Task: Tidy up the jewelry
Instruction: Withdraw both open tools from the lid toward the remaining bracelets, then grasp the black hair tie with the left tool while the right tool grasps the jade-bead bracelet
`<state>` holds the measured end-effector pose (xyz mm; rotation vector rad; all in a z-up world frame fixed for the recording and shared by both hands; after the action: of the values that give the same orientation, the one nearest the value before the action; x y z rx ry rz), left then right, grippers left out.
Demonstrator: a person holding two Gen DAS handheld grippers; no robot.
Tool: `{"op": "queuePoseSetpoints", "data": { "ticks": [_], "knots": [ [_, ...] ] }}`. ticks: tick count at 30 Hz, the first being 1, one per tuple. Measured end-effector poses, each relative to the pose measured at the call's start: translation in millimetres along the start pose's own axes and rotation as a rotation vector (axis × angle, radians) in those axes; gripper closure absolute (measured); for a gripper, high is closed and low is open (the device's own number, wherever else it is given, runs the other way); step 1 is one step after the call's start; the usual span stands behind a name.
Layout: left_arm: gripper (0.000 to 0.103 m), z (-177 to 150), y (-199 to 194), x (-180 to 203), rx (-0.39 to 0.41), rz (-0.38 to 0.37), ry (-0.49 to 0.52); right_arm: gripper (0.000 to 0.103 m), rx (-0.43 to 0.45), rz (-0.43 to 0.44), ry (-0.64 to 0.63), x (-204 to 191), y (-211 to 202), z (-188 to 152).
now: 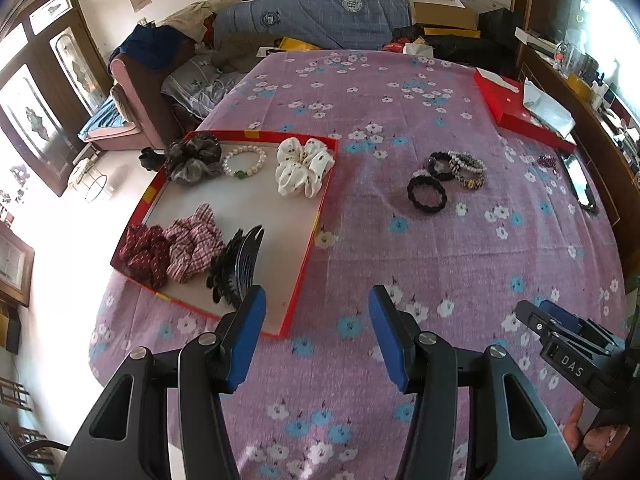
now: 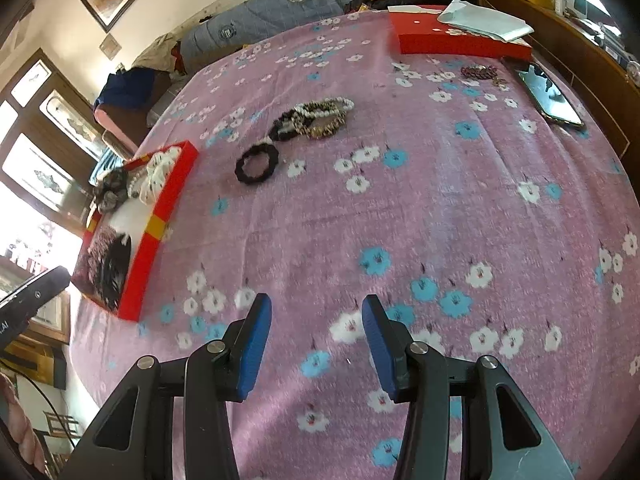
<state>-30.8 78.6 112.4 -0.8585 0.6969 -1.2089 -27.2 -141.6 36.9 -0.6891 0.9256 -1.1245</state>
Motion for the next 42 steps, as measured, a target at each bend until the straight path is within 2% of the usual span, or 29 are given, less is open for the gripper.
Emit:
{"op": "queuePoseSetpoints", "data": {
  "ticks": [5, 16, 33, 38, 42],
  "knots": [
    [0.051, 13, 1, 3, 0.018, 0.011, 0.037, 0.052, 0.025, 0.001, 0.015, 0, 4, 17],
    [0.051, 19, 35, 6, -0.036, -0.002, 0.062, 0.052, -0.016, -0.024, 0.079, 16, 27, 19],
    [0.051, 41, 68, 0, -0.057, -0.049, 0.034, 0.052, -0.02, -0.061, 0.059, 18, 46, 51],
    [0.051, 58, 74, 12, -0.052, -0.136, 0.016, 0.052, 0.026, -0.043, 0.069, 26, 40, 69],
    [0.051, 65, 90, 32, -0.06, -0.194, 0.044, 0.052, 0.046, -0.009, 0.102, 36, 43, 90]
  ]
}}
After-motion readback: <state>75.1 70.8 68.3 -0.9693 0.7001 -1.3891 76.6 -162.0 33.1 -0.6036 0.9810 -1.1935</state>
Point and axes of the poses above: each gripper's, at about its wrist camera, not at the fingertips, and y roughly the way its jaws point, x to its right, z to its top, the point moved 3 cm from there along y, roughly the way its jaws point, and after that the axes turned 9 degrees about -y, right-handed, at the moved point
